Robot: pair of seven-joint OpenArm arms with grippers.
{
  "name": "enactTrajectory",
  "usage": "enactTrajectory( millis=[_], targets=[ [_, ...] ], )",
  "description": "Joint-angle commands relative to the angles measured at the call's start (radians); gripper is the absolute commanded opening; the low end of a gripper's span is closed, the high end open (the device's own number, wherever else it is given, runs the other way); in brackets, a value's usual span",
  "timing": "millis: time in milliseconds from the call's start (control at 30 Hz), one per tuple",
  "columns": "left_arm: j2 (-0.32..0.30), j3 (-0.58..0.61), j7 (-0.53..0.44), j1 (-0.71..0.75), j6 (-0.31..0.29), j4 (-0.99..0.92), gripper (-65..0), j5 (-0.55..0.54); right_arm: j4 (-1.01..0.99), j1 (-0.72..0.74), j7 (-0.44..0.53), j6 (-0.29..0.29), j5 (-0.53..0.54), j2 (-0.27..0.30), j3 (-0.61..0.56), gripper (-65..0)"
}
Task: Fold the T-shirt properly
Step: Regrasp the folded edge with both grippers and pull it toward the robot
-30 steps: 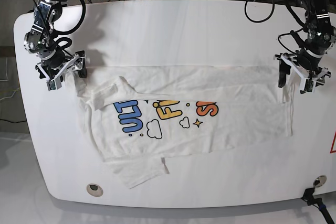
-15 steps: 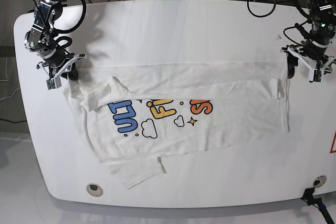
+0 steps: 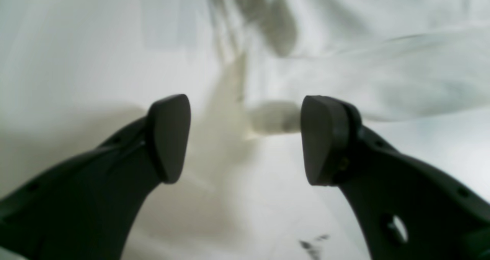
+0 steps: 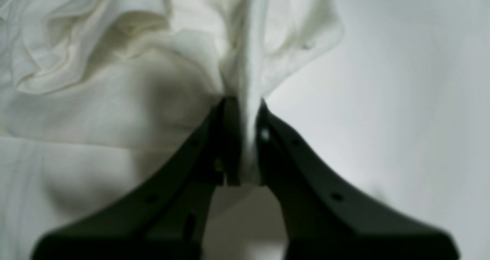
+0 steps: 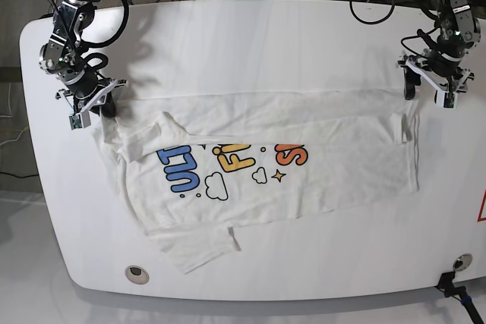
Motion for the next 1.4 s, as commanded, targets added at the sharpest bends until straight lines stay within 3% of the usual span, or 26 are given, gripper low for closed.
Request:
enactTrajectory(
  millis=[0, 567, 633, 833, 867, 1033, 1367],
  targets=[
    [-0.008, -0.005, -0.022, -0.009, -0.005, 0.001, -22.6, -0.008, 0.011, 0.005, -0.012, 0.003, -0.001, 0.012, 0.001, -62.0],
    [-0.009, 0.067, -0.026, -0.078, -0.005, -0.098, -23.3, -0.005, 0.013, 0.003, -0.012, 0.004, -0.001, 0.012, 0.001, -62.2],
    [-0.008, 0.064, -0.026, -0.078, -0.005, -0.098, -29.4, -0.005, 0.014, 0.003, -0.012, 0.004, -0.001, 0.012, 0.004, -62.2],
    [-0.009, 0.064, -0.026, -0.075, -0.005, -0.1, -62.6, -0.001, 0.014, 0.003, -0.012, 0.004, -0.001, 0.012, 0.004, -65.0],
    [-0.009, 0.064, -0.026, -0.075, -0.005, -0.1, -65.0, -0.001, 0.014, 0.003, -0.012, 0.004, -0.001, 0.012, 0.004, -65.0],
    [-0.009, 0.065, -0.022, -0.072, -0.005, -0.1, -65.0, -0.001, 0.014, -0.004, -0.013, 0.004, -0.001, 0.012, 0.004, -65.0],
    [-0.012, 0.064, -0.022, 0.031, -0.005, -0.092, -65.0, -0.001, 0.174, -0.179, -0.013, 0.004, 0.001, 0.01, 0.007, -65.0]
  ],
)
